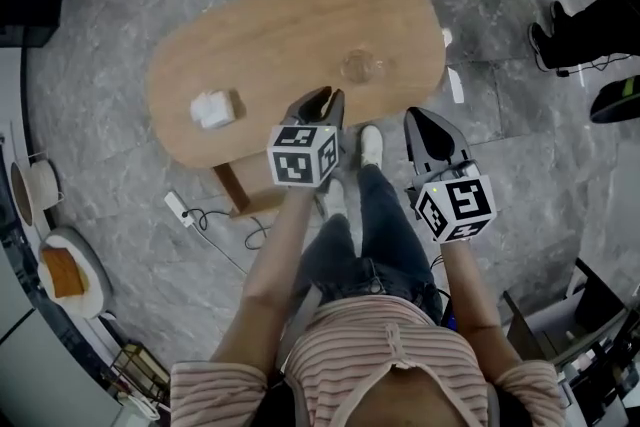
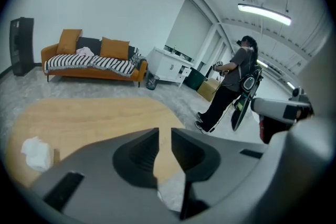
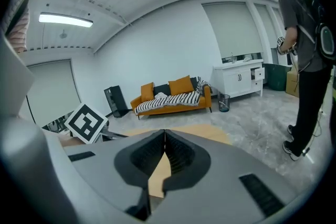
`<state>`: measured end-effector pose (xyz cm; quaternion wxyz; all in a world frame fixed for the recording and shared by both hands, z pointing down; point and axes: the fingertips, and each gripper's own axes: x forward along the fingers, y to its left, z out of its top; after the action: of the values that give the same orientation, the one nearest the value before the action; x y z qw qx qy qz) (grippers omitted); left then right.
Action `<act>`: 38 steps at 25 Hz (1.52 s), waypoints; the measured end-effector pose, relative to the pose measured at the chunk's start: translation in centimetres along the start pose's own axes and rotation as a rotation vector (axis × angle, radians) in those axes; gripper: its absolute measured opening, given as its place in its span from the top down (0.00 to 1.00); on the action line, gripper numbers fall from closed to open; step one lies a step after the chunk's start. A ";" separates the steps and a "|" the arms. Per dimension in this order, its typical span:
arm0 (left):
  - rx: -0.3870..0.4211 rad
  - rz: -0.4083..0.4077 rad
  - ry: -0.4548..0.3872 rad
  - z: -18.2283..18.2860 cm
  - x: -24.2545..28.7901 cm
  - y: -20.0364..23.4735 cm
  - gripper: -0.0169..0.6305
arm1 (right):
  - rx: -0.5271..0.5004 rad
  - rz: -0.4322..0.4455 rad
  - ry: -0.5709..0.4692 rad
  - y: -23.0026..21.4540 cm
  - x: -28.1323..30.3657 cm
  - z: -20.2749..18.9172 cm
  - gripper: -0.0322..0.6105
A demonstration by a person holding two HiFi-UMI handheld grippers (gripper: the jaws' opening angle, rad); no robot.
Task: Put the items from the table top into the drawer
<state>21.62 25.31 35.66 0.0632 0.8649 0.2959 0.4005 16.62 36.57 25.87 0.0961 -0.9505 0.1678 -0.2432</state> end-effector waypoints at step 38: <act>-0.134 0.181 0.329 -8.0 18.3 8.1 0.78 | 0.124 0.060 0.260 -8.4 14.4 -9.1 0.94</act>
<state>28.73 27.97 55.79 0.0353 0.8047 0.1958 0.5594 26.26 38.13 42.11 0.1395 -0.8979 0.1916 -0.3711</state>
